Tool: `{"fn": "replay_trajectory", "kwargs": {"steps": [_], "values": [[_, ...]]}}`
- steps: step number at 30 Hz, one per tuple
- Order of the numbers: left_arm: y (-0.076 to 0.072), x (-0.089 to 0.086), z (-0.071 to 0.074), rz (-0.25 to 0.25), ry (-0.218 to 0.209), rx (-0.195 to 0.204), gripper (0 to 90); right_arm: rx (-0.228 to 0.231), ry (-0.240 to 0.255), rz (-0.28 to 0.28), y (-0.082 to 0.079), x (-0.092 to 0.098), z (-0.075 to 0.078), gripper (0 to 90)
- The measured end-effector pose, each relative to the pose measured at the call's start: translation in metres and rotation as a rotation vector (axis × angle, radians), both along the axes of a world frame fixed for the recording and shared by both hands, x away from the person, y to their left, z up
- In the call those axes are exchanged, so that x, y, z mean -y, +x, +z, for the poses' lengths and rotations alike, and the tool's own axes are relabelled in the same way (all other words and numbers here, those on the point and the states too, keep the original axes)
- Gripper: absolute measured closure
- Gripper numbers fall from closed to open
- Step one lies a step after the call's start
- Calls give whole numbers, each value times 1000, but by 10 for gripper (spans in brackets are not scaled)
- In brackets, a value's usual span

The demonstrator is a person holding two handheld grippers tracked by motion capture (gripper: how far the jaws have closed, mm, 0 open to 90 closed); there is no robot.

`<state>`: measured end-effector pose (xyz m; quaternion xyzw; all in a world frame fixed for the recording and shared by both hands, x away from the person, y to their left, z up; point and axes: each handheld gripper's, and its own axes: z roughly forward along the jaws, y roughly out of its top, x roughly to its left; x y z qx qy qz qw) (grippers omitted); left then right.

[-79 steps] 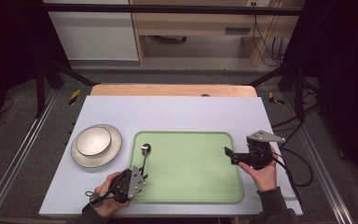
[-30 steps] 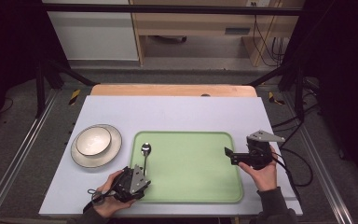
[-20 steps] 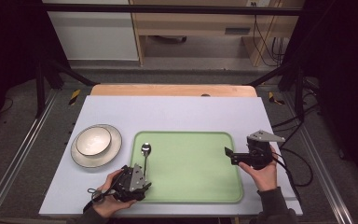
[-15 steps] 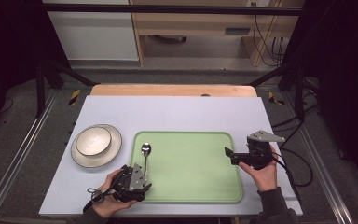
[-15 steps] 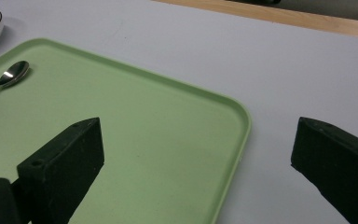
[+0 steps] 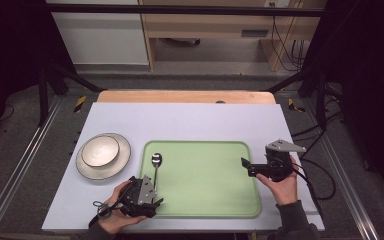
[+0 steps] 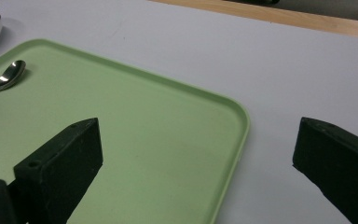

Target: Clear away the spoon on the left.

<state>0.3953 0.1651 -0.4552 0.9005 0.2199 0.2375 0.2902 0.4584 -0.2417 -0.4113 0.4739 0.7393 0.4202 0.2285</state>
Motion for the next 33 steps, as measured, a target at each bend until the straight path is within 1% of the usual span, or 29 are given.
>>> {"fn": "replay_trajectory", "kwargs": {"steps": [5, 7, 8, 10, 11, 15, 16, 17, 18, 19, 20, 22, 23, 24, 25, 28, 30, 33], "values": [[-1, -1, 2, 2, -8, 2, 235, 5, 4, -1, -1, 0, 1, 16], [0, -3, 4, 10, -23, 3, 233, 9, 10, -2, -1, 0, 1, 16], [0, -3, 4, 10, -23, 3, 232, 9, 10, -2, -1, 0, 1, 16], [1, -6, 7, 24, -53, 6, 232, 15, 12, -4, -1, 1, 2, 16], [1, -7, 7, 35, -76, 10, 231, 16, 14, -7, -2, 1, 2, 16], [2, -12, 11, 44, -87, 8, 227, 19, 17, -10, -2, 2, 3, 15], [2, -15, 12, 55, -108, 14, 226, 22, 12, -8, -2, 3, 3, 15], [3, -17, 14, 62, -126, 11, 225, 23, 12, -9, -2, 3, 3, 15], [3, -17, 14, 62, -126, 11, 224, 23, 12, -9, -2, 3, 3, 15], [4, -22, 16, 77, -154, 13, 223, 24, 15, -14, -2, 4, 4, 15], [4, -22, 16, 77, -154, 13, 223, 24, 15, -14, -2, 4, 4, 15], [4, -26, 19, 94, -181, 14, 221, 26, 15, -18, -3, 4, 4, 15], [5, -31, 21, 119, -218, 19, 220, 33, 11, -16, -3, 5, 5, 15], [6, -34, 22, 130, -231, 24, 218, 31, 17, -18, -3, 6, 6, 15], [6, -34, 22, 130, -231, 24, 217, 31, 17, -18, -3, 6, 6, 15], [6, -41, 25, 165, -278, 33, 215, 33, 15, -24, -3, 7, 6, 15], [7, -47, 27, 183, -293, 41, 214, 34, 17, -27, -4, 7, 7, 14], [7, -58, 31, 223, -327, 57, 206, 39, 14, -32, -4, 8, 7, 14]]}}
